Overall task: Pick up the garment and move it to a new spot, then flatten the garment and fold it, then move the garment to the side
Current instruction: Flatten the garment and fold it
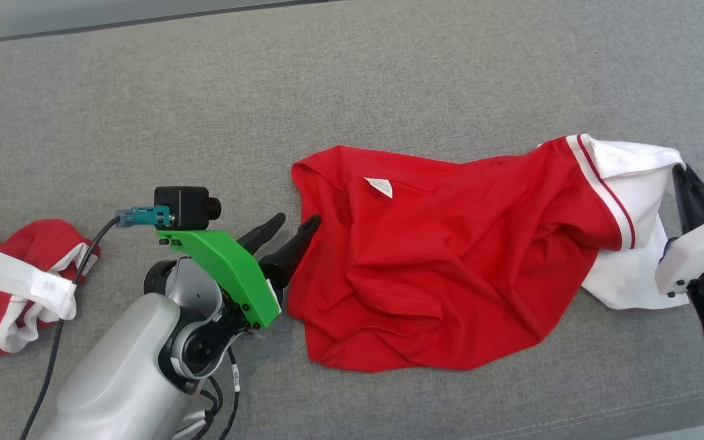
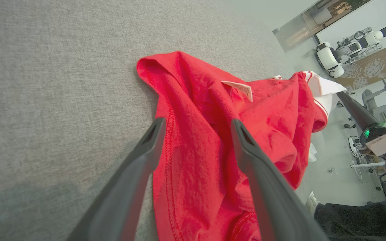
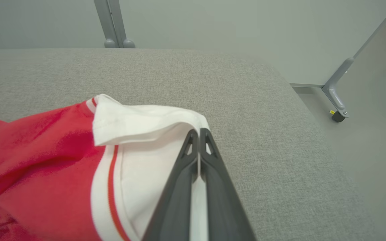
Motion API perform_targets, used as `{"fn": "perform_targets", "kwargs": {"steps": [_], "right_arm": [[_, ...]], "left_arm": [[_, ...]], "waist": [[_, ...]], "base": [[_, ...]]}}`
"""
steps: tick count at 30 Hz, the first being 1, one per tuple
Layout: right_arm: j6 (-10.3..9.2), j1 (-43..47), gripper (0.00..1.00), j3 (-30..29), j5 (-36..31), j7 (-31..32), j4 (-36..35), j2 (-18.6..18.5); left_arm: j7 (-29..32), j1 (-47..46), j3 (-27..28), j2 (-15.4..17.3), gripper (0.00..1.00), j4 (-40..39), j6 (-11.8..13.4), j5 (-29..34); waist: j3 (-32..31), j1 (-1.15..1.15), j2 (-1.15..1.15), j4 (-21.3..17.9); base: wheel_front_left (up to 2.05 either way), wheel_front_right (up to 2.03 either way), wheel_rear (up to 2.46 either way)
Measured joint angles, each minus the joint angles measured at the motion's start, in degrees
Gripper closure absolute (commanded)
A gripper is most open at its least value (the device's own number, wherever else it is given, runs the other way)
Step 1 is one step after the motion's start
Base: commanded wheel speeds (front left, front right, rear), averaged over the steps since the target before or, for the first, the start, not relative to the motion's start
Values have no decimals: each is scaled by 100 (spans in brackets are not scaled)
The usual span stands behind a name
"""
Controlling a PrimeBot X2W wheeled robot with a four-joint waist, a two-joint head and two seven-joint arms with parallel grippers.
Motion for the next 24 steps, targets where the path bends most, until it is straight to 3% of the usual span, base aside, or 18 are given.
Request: {"fn": "perform_targets", "kwargs": {"steps": [10, 24], "right_arm": [[-4, 213, 100, -87, -69, -64, 461, 229], [-5, 244, 100, -372, -240, -275, 867, 730]], "left_arm": [[-328, -140, 121, -277, 0, 401, 235, 169], [-288, -286, -126, -597, 0, 872, 267, 221]], "waist": [[-83, 0, 0, -127], [-41, 0, 0, -588]], "base": [[0, 0, 0], [0, 0, 0]]}}
